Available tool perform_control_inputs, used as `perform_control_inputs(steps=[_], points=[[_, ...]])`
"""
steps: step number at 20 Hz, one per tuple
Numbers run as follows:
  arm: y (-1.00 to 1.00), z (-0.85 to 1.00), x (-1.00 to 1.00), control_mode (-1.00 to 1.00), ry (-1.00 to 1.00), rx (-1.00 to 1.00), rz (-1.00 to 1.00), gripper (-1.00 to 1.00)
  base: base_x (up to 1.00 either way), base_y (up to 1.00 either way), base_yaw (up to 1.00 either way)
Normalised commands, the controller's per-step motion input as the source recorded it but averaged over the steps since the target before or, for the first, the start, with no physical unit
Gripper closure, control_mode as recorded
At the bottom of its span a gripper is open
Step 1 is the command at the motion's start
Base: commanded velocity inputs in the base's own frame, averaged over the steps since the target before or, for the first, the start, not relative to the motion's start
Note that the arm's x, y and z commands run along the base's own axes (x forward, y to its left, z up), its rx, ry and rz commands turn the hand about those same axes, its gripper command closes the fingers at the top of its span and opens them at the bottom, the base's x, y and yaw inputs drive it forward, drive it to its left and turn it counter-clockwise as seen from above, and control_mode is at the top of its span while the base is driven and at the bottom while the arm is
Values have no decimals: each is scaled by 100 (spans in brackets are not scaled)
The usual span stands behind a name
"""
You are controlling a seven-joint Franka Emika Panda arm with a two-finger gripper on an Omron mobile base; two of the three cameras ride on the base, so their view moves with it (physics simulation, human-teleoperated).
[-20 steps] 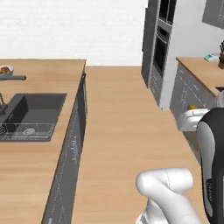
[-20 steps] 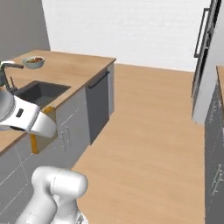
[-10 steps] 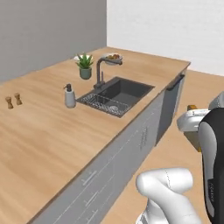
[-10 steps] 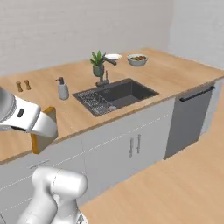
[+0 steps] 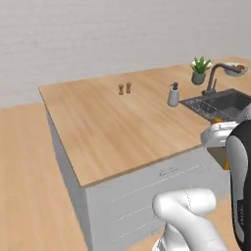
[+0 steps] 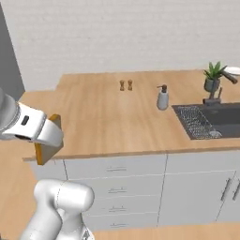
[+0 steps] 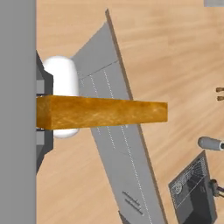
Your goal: Start the toaster. Once the lever pops up, take the bread to the plate on the dining counter.
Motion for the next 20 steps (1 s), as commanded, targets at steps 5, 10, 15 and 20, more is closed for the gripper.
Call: perform_control_inputs(steps=[5, 10, 15, 20], points=[[0, 0, 0, 100, 0, 0, 0, 100, -38, 75, 65], [0, 0, 0, 100, 0, 0, 0, 100, -18, 100, 29], [0, 0, 0, 100, 0, 0, 0, 100, 28, 99, 6], [0, 0, 0, 100, 0, 0, 0, 100, 77, 84, -3]])
